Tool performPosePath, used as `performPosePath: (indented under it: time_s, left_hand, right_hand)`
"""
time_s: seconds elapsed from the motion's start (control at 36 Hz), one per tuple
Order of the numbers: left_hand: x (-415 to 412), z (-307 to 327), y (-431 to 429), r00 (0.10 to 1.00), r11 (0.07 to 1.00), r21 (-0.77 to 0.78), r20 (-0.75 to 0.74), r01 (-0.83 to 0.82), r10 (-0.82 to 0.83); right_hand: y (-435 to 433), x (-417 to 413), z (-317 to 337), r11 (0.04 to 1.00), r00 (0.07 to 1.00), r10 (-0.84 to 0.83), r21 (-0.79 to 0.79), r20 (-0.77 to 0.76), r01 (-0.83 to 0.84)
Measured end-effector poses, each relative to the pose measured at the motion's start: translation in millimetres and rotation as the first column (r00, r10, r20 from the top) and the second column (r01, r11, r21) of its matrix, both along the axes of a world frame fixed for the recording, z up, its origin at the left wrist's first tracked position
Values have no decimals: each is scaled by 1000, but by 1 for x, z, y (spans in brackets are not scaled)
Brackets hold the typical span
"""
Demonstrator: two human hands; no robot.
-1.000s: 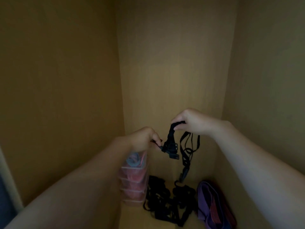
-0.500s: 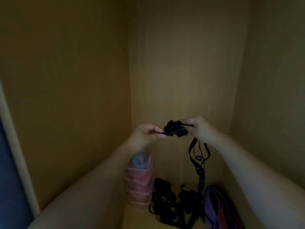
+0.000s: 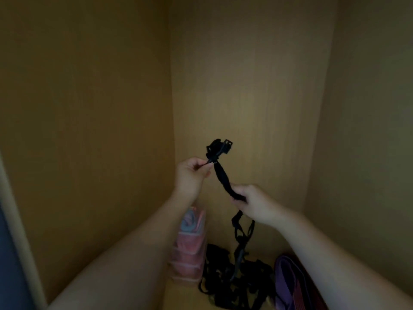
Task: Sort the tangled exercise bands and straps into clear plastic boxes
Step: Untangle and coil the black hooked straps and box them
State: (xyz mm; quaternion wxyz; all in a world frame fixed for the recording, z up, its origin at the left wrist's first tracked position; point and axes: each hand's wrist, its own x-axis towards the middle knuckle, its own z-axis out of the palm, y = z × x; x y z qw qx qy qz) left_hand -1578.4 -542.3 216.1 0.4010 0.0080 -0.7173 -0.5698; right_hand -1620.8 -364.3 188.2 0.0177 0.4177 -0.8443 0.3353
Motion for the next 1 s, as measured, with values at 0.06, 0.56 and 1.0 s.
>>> performPosePath:
  time_s: [0.06, 0.56, 1.0]
  left_hand:
    - [-2, 0, -3, 997, 987, -150, 29, -65, 70]
    - [-12, -22, -6, 929, 616, -757, 353, 215, 109]
    - [5, -41, -14, 948, 832, -474, 265, 288, -177]
  right_hand:
    - [2, 3, -3, 1000, 999, 24, 8, -44, -24]
    - [22, -8, 23, 999, 955, 15, -32, -295, -25]
    - [21, -22, 6, 996, 987, -7, -91, -163, -8]
